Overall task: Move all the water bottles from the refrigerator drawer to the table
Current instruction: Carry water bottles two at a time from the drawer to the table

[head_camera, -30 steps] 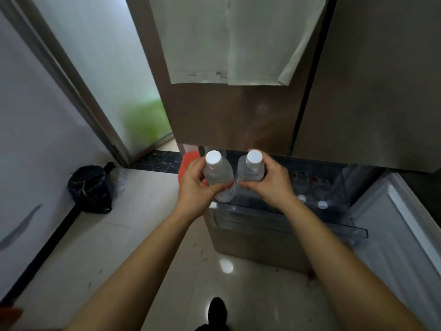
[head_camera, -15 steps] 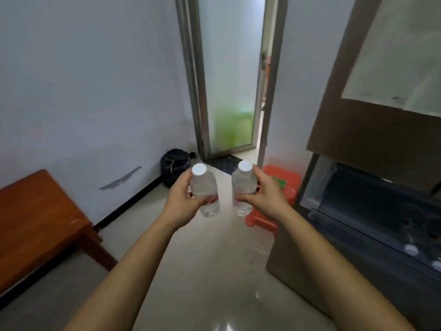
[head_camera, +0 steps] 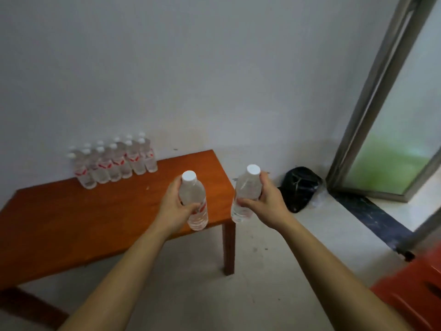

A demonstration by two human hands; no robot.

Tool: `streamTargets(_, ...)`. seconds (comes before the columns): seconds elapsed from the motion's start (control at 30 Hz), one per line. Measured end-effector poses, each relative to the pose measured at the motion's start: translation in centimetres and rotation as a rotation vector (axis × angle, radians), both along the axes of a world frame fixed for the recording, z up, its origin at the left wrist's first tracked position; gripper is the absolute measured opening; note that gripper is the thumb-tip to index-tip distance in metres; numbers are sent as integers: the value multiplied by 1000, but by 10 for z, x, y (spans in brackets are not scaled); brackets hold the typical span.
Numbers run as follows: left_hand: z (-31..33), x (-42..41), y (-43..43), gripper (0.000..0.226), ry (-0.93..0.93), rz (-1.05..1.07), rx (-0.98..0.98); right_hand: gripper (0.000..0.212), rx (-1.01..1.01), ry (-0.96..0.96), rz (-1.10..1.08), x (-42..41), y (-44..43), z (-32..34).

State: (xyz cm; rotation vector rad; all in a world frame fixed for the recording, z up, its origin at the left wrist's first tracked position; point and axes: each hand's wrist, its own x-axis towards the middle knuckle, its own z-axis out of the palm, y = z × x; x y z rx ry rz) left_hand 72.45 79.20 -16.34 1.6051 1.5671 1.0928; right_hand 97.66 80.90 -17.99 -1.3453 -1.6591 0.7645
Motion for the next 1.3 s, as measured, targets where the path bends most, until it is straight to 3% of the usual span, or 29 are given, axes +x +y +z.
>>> streamTargets(0.3, -17, -178, 59, 80, -27, 305, 21, 63, 10, -28, 368, -203, 136, -27)
streamTargets(0.63, -12, -327, 170, 66, 74, 520, -3, 84, -6, 25, 678, -390, 301, -38)
streamTargets(0.83, -30, -389, 215, 68, 167, 678, -9, 89, -43, -45, 735, -470, 354, -50)
streamTargets(1.1, -83, -472, 283, 78, 263, 602, -192, 75, -77, -188, 747, -539, 402, -93)
streamTargets(1.3, -133, -545, 334, 69, 208, 408, -271, 77, -162, -404, 545, -602, 419, -123)
